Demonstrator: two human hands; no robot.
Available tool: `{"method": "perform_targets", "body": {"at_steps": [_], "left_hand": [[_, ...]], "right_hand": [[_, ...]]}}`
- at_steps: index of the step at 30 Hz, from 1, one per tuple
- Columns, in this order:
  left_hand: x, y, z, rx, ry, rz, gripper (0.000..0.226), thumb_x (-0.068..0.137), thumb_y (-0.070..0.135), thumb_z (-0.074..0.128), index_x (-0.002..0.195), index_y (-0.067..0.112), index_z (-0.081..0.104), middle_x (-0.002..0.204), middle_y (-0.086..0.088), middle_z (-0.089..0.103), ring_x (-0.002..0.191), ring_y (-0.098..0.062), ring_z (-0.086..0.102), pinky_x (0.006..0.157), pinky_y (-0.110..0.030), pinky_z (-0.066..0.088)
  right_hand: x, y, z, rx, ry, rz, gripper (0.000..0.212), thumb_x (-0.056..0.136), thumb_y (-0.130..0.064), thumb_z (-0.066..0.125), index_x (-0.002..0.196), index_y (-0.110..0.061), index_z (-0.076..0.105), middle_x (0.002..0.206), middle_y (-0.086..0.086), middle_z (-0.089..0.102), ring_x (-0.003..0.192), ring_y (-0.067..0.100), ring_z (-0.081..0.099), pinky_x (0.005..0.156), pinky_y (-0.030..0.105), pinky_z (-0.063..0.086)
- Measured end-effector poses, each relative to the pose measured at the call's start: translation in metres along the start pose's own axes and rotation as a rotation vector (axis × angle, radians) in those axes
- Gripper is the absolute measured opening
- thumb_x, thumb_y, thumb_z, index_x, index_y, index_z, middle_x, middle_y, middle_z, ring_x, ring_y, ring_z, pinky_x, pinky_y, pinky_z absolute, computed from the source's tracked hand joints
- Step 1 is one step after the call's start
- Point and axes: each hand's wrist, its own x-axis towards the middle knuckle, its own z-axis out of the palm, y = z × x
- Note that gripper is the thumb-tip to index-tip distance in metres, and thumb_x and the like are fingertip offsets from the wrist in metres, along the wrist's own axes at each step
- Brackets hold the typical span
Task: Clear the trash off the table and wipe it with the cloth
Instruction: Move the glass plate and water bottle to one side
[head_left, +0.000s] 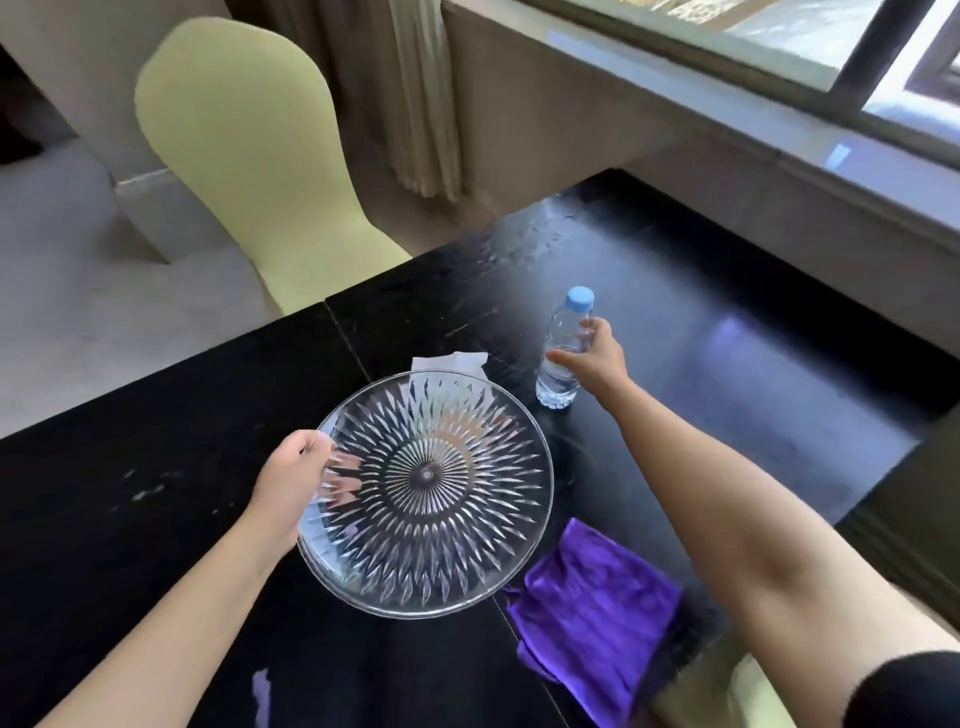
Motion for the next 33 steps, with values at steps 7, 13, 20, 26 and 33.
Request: {"method": "perform_targets", "body": {"at_steps": [7, 13, 20, 26, 33], "left_hand": [[-0.004, 0.003, 0.021, -0.013, 0.015, 0.007, 0.019, 0.097, 0.014, 0.041, 0.100, 0.001, 0.055, 0.095, -0.017, 0.069, 0.070, -0.026, 0.066, 0.059, -0.033, 0.054], [-0.006, 0.024, 0.061, -0.028, -0.041, 0.053, 0.016, 0.095, 0.017, 0.044, 0.094, 0.007, 0.057, 0.094, -0.016, 0.069, 0.077, -0.032, 0.068, 0.070, -0.045, 0.058], [-0.011, 0.030, 0.139, -0.028, -0.153, 0.086, 0.023, 0.081, 0.031, 0.048, 0.088, 0.011, 0.056, 0.103, -0.020, 0.064, 0.089, -0.033, 0.062, 0.089, -0.051, 0.052], [-0.015, 0.007, 0.213, -0.106, -0.266, 0.000, 0.018, 0.090, 0.021, 0.056, 0.075, 0.013, 0.053, 0.090, -0.011, 0.059, 0.088, -0.029, 0.059, 0.089, -0.039, 0.048], [0.010, -0.034, 0.261, 0.001, -0.448, -0.203, 0.054, 0.079, -0.020, 0.038, 0.122, 0.009, 0.054, 0.112, -0.017, 0.062, 0.088, -0.025, 0.061, 0.065, -0.034, 0.059]], "right_hand": [[0.008, 0.007, 0.002, -0.068, -0.068, -0.004, 0.074, 0.074, -0.022, 0.077, 0.133, -0.009, 0.034, 0.135, 0.010, 0.051, 0.114, 0.023, 0.053, 0.089, 0.029, 0.039], [0.001, -0.002, -0.050, -0.317, -0.287, 0.011, 0.073, 0.080, -0.030, 0.071, 0.138, -0.006, 0.034, 0.142, 0.016, 0.043, 0.122, 0.026, 0.050, 0.104, 0.039, 0.042], [-0.065, 0.019, -0.133, -0.069, -0.458, 0.163, 0.038, 0.098, -0.034, 0.040, 0.111, -0.006, 0.062, 0.078, 0.006, 0.059, 0.063, 0.016, 0.057, 0.058, 0.024, 0.055], [-0.072, 0.086, -0.159, -0.128, 0.105, 0.100, 0.014, 0.093, -0.018, 0.047, 0.086, -0.017, 0.058, 0.068, 0.001, 0.054, 0.060, 0.020, 0.053, 0.055, 0.028, 0.055], [-0.069, 0.135, -0.163, -0.174, 0.338, 0.235, 0.021, 0.093, -0.023, 0.047, 0.103, -0.006, 0.055, 0.093, 0.008, 0.058, 0.094, 0.030, 0.058, 0.087, 0.042, 0.048]]}}
